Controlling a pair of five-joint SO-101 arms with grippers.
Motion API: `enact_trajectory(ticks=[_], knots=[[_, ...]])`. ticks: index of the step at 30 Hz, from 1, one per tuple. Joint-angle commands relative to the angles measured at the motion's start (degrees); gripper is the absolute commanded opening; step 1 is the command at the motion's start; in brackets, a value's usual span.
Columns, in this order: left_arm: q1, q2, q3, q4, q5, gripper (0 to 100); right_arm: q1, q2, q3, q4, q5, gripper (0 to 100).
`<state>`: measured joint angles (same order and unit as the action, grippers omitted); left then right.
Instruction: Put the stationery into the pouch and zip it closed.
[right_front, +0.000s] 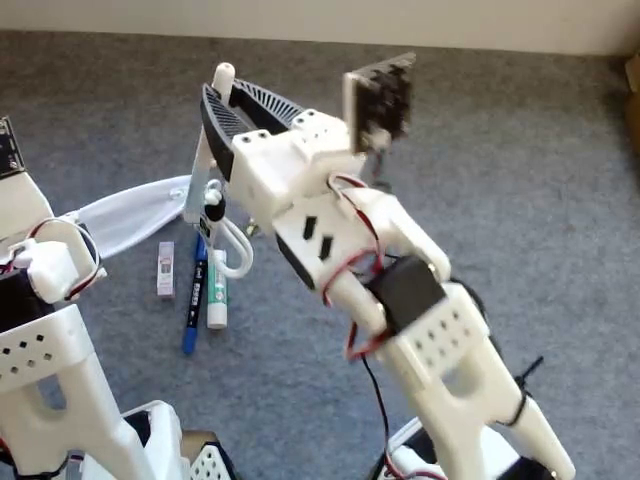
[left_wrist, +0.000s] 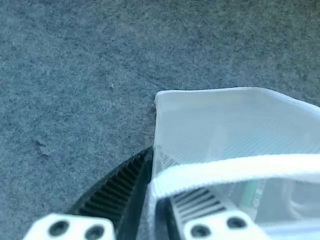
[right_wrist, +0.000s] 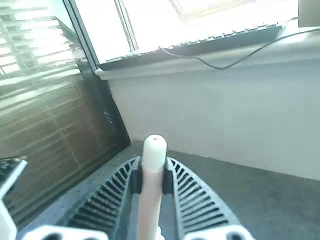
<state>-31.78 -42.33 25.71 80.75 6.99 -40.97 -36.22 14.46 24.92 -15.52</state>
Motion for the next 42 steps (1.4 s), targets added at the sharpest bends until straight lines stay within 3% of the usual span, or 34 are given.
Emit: enact_trajectory(ticks=[1, 7, 11, 18, 32, 42], knots=[[-0.75, 1.01, 0.84, -0.70, 0.62, 1, -4.18, -7.43, -3.82, -2.15, -0.18, 0.5], [-0.75, 1.01, 0.84, -0.70, 0.70, 1, -6.64, -10.33, -0.57, -3.21, -0.18, 0.5], [-0.75, 1.01, 0.92, -0.70, 0.70, 1, -6.37, -10.33, 6.11, -14.55, 0.09, 0.5], [-0.84, 1.01, 0.92, -0.62, 0.70, 1, -6.64, -10.33, 19.47, -31.87, 9.85, 0.5], [-1.01, 1.01, 0.92, -0.62, 0.53, 1, -6.46, 1.10, 21.49, -32.31, 10.64, 0.5], [-1.01, 1.01, 0.92, -0.62, 0.53, 1, -10.15, 1.36, 21.32, -29.67, 25.41, 0.5]])
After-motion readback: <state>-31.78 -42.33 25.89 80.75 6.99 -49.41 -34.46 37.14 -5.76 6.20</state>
